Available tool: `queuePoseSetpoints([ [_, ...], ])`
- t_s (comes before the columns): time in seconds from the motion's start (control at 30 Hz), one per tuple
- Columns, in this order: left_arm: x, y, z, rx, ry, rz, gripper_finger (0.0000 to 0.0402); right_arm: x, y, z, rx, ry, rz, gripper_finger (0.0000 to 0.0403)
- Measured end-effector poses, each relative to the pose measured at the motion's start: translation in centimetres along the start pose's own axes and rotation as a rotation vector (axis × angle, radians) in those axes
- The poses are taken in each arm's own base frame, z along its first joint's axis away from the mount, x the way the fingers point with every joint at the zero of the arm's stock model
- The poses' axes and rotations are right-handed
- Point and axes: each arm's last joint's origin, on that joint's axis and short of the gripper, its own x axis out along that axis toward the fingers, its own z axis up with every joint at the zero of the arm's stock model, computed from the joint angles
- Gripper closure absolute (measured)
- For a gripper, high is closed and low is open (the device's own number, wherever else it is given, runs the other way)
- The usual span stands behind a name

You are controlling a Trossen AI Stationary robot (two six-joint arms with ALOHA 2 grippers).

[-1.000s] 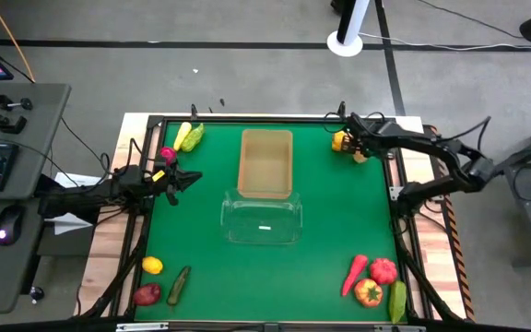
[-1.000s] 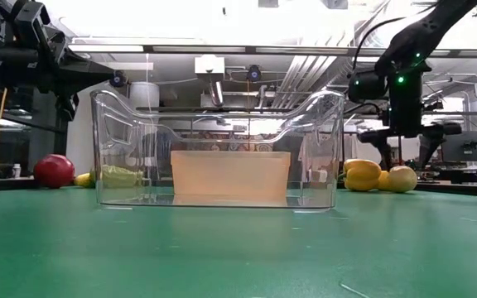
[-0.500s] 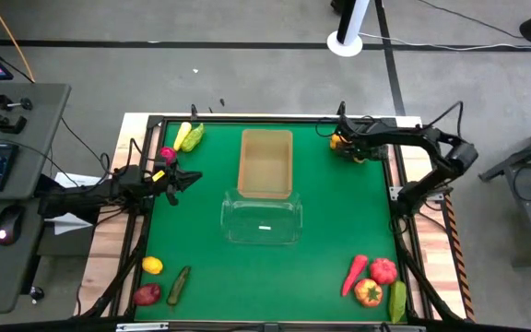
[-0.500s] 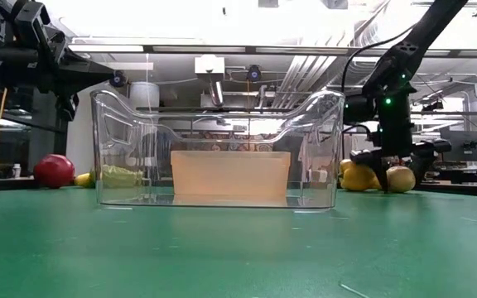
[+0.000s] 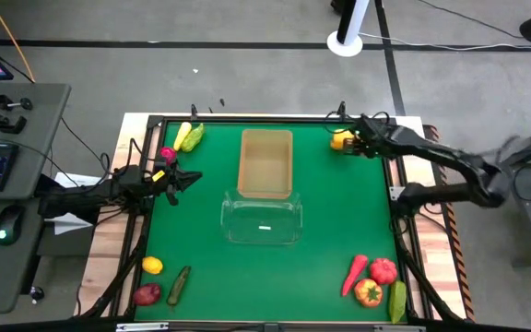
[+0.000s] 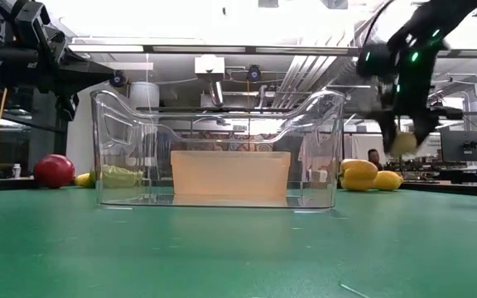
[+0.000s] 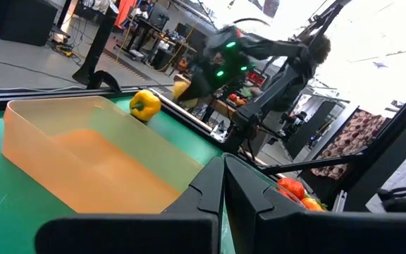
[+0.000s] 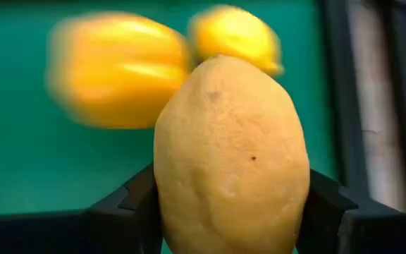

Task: Sort produce into baskets
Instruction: Put the middle yellow lemon into the orange bin

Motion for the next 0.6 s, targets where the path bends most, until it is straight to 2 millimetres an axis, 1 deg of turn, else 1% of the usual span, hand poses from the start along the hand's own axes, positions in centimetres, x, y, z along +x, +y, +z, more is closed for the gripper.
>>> queuePoseSetpoints([
  [0.07, 0.0, 0.0, 0.0, 0.000, 0.000, -0.001, 0.0401, -1.7, 0.9, -0.1, -0.007, -0.070, 0.167, 0.0195],
  [0.17, 0.0, 0.0, 0.0, 0.000, 0.000, -0.001, 0.0401, -3.8, 2.9, -0.1, -0.072, -0.193, 0.418, 0.0195],
  [0.23, 0.0, 0.0, 0.0, 0.000, 0.000, -0.001, 0.0401, -4.9, 4.4, -0.2, -0.126, -0.249, 0.573, 0.0195],
  [0.3, 0.0, 0.0, 0.0, 0.000, 0.000, 0.000, 0.0401, -5.5, 6.1, -0.7, -0.174, -0.263, 0.718, 0.0195],
  [0.37, 0.0, 0.0, 0.0, 0.000, 0.000, 0.000, 0.0401, -5.8, 7.8, -1.4, -0.218, -0.252, 0.837, 0.0193],
  [0.43, 0.0, 0.0, 0.0, 0.000, 0.000, -0.001, 0.0401, -5.8, 9.4, -2.2, -0.244, -0.237, 0.924, 0.0179],
  [0.53, 0.0, 0.0, 0.0, 0.000, 0.000, 0.000, 0.0401, -5.4, 11.6, -3.6, -0.263, -0.223, 1.020, 0.0158],
  [0.6, 0.0, 0.0, 0.0, 0.000, 0.000, -0.001, 0.0401, -5.0, 13.0, -4.6, -0.283, -0.223, 1.066, 0.0152],
])
